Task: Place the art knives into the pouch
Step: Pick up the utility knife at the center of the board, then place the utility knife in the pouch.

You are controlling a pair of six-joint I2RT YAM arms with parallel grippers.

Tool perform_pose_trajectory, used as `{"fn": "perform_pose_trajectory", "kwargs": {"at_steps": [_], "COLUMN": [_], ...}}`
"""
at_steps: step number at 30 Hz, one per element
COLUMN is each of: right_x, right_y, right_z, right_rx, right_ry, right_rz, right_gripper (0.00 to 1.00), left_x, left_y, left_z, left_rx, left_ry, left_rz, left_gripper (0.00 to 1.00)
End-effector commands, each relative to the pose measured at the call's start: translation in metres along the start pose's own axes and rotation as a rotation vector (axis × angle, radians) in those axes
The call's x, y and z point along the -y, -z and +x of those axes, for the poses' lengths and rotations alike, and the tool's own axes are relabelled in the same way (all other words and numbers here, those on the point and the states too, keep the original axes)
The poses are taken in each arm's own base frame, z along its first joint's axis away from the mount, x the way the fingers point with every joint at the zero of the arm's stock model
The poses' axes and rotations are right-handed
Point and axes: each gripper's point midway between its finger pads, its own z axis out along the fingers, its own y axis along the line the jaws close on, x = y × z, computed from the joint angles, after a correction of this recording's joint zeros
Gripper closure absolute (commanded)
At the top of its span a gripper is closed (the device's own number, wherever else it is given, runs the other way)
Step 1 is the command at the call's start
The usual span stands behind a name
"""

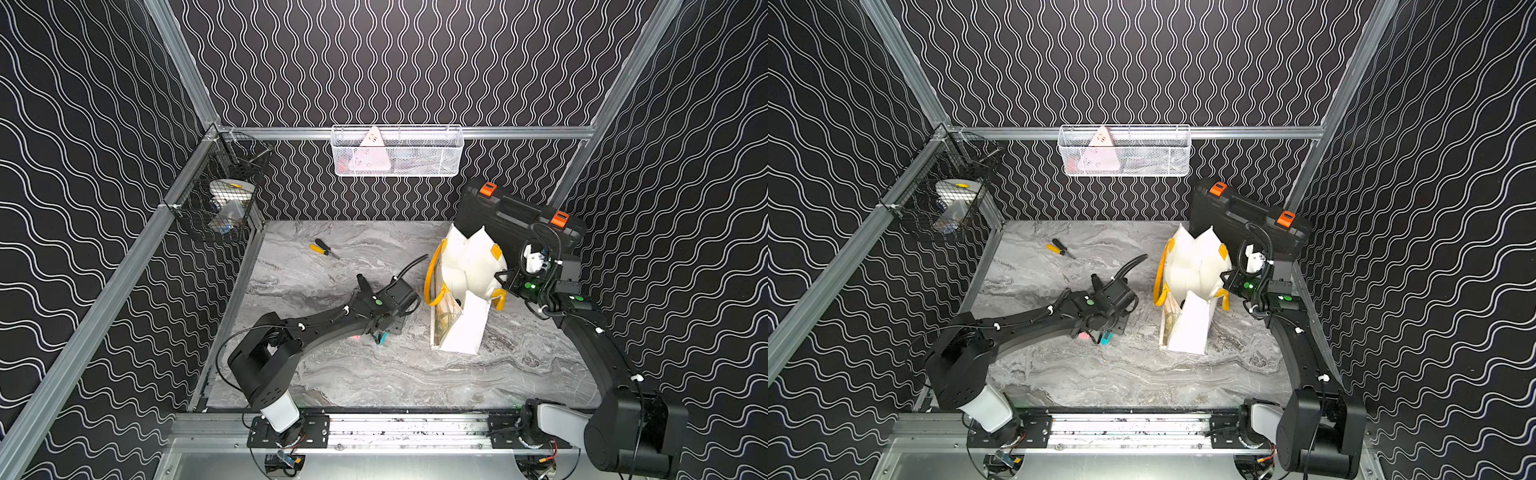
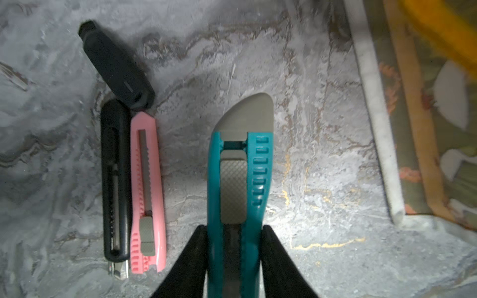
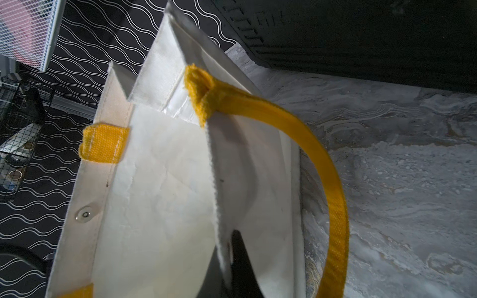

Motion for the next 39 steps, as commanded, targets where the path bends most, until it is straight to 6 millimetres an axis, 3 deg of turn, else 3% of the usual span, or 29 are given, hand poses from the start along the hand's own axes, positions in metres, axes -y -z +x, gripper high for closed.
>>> {"fn": "perform_pose_trajectory", "kwargs": {"at_steps": [1, 8, 15, 23, 32, 39], "right_x": [-0.011, -0.016, -0.017, -0.018, -0.019, -0.020], "right_y": [-0.001, -0.002, 0.000, 0.000, -0.002, -0.002], "right_z": [-0.004, -0.004, -0.006, -0.005, -0.003, -0.003], "right_rx": [0.008, 0.003, 0.010, 0.007, -0.001, -0.002], "right_ry": [0.031, 0.041, 0.043, 0.040, 0.037, 0.041], "right_rz": [-0.042, -0.051, -0.048, -0.053, -0.064, -0.069], "right_gripper": [1.00, 1.00, 1.00, 1.00, 1.00, 1.00], "left_x": [-0.007, 0.003, 0.039, 0.094, 0.148, 0.172], "left_y": [0.010, 0.051, 0.095, 0.136, 0.131, 0.123], "left_z": [-0.015, -0.081, -0.140, -0.191, -0.217, -0.228], "left_rx": [0.012, 0.129, 0.250, 0.385, 0.450, 0.478], "left_ry": [-0.034, -0.018, -0.058, -0.106, -0.093, -0.091], "left_rz": [-0.034, 0.014, 0.130, 0.288, 0.489, 0.551], "left_gripper": [0.62, 0.62, 0.63, 0.64, 0.63, 0.63]}}
